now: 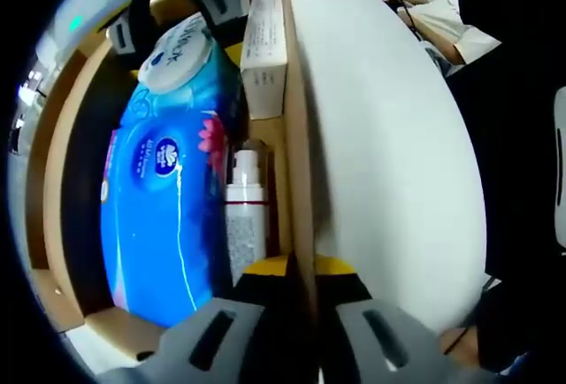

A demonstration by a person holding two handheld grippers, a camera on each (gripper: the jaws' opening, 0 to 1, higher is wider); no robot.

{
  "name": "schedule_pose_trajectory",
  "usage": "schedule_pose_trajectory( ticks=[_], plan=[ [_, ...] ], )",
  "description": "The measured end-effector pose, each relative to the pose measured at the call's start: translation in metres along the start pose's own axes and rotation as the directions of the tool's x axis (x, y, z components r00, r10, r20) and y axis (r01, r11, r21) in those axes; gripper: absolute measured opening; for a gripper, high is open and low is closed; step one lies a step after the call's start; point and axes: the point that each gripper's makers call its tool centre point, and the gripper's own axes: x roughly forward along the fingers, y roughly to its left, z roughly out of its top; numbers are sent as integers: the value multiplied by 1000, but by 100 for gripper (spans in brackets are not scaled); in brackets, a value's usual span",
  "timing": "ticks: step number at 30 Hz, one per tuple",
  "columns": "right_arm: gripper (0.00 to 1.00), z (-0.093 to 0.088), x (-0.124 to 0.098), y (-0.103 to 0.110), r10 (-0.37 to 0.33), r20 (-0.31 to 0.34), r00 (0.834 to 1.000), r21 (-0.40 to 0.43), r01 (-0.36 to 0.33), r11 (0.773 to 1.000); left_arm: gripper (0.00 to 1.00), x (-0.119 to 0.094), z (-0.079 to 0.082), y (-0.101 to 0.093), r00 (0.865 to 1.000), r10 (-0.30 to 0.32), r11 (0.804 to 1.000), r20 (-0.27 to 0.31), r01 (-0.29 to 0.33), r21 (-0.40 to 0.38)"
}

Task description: Operate the shoe box by opening the lid, removing the specified soft item, and placing it in the target area until the item is outside and the box remains undamaged.

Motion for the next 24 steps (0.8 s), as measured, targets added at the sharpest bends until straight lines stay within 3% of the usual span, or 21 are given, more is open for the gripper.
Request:
schedule_pose_trajectory(
  ticks=[2,24],
  plan=[
    [69,-2,0,1,-27,-59,998,21,28,999,6,0,0,1,1000,-2,1000,-1,2,-4],
    [70,-3,0,4,-23,-49,999,19,24,1000,6,1,-1,3,1000,-3,1000,-8,3,1]
  ],
)
